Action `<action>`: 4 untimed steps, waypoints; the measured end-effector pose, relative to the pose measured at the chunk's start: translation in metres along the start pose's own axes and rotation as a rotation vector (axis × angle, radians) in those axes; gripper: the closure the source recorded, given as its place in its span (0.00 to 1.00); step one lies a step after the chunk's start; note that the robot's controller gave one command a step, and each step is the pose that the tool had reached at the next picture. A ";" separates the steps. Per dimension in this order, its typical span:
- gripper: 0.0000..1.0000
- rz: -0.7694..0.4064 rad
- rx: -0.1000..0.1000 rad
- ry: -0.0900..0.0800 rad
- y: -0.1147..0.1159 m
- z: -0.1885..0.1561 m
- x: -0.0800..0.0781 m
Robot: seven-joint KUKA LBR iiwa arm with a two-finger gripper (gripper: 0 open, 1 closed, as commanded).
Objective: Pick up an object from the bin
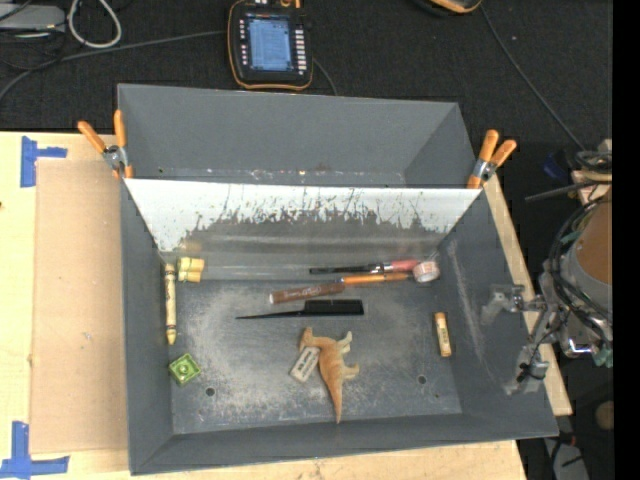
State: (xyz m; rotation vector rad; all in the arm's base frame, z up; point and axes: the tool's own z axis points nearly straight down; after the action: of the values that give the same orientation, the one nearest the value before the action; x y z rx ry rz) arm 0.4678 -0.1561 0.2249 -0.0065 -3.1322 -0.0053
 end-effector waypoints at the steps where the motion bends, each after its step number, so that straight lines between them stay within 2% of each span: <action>1: 0.00 -0.007 0.002 -0.008 0.001 -0.004 -0.002; 2: 0.00 -0.199 0.004 -0.011 0.000 0.129 -0.096; 3: 0.00 -0.927 -0.006 -0.020 0.009 0.150 -0.049; 4: 0.00 -0.730 -0.015 -0.009 0.009 0.153 -0.103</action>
Offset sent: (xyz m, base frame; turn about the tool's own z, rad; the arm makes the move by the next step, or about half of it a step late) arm 0.1092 0.0002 -0.1549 -0.2337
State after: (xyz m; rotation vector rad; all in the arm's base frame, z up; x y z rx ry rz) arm 0.5693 -0.1470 0.0705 1.1159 -2.9376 -0.0335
